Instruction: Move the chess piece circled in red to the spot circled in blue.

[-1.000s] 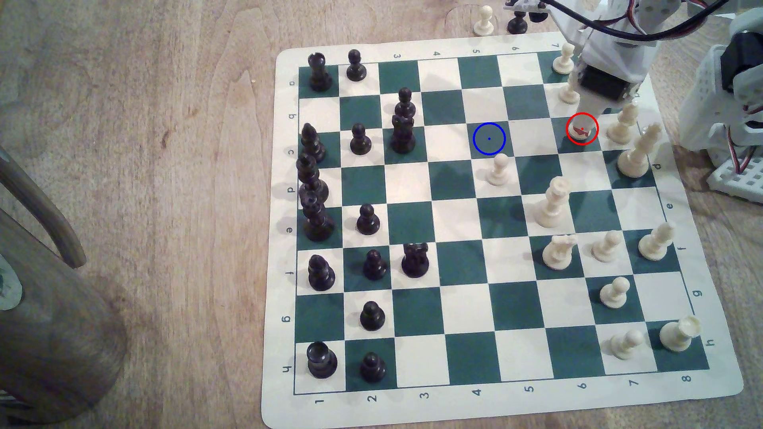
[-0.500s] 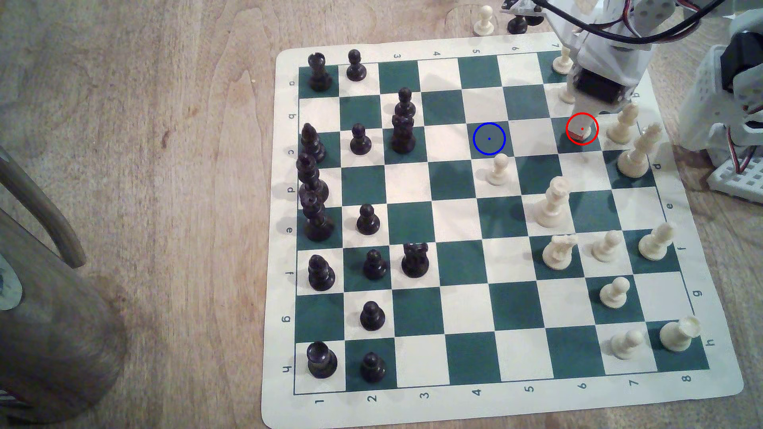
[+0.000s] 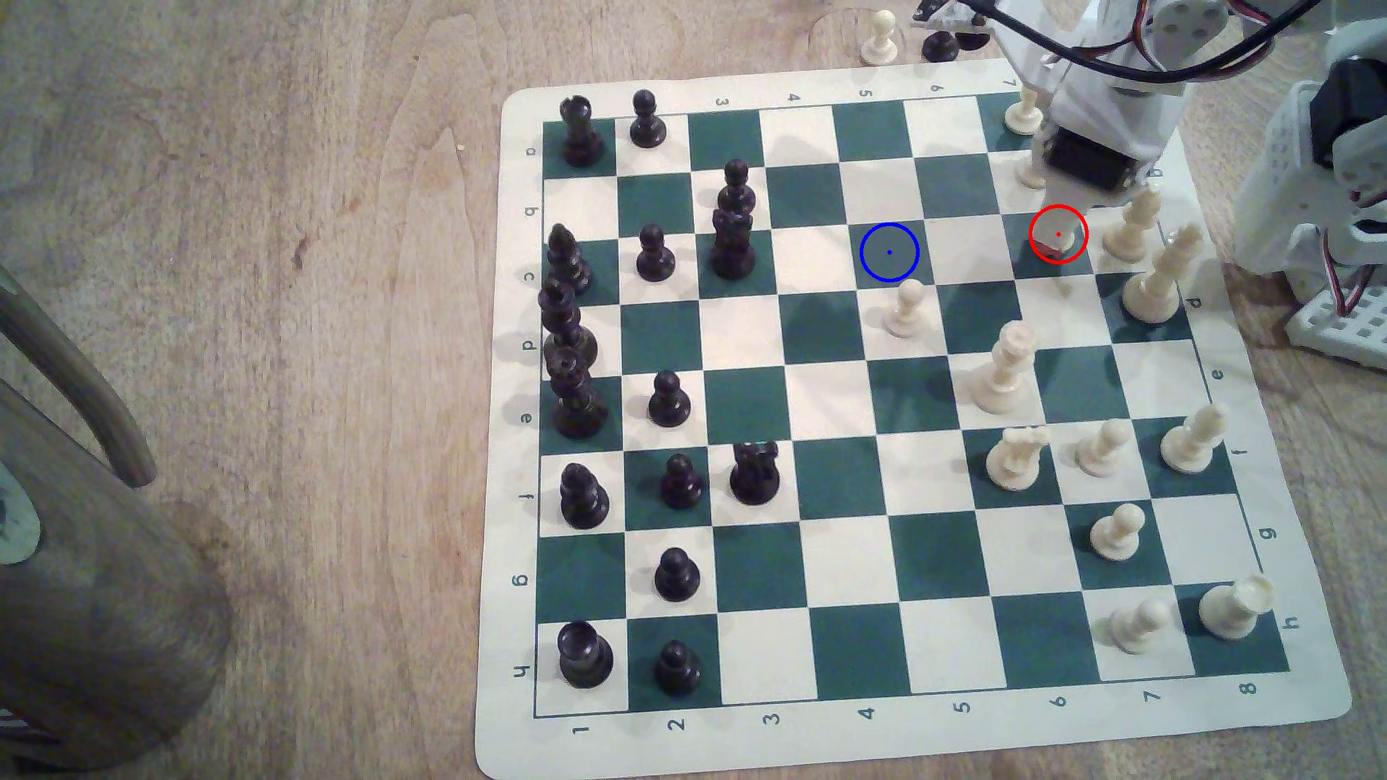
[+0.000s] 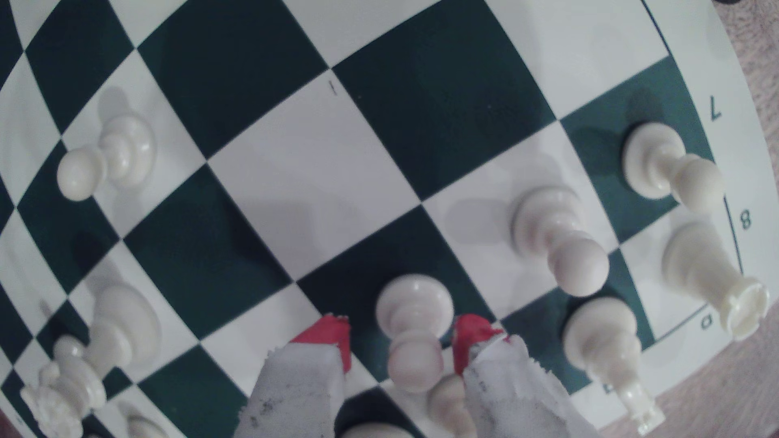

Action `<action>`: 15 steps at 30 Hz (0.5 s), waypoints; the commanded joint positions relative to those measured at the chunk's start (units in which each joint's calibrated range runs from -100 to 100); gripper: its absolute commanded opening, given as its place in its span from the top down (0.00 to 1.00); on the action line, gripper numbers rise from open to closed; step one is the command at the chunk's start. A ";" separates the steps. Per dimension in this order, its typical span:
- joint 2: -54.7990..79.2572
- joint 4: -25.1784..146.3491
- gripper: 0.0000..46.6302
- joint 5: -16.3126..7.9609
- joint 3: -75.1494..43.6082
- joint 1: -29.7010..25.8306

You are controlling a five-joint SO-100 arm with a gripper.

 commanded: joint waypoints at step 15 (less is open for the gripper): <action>-1.28 -0.29 1.00 -0.15 0.25 -0.58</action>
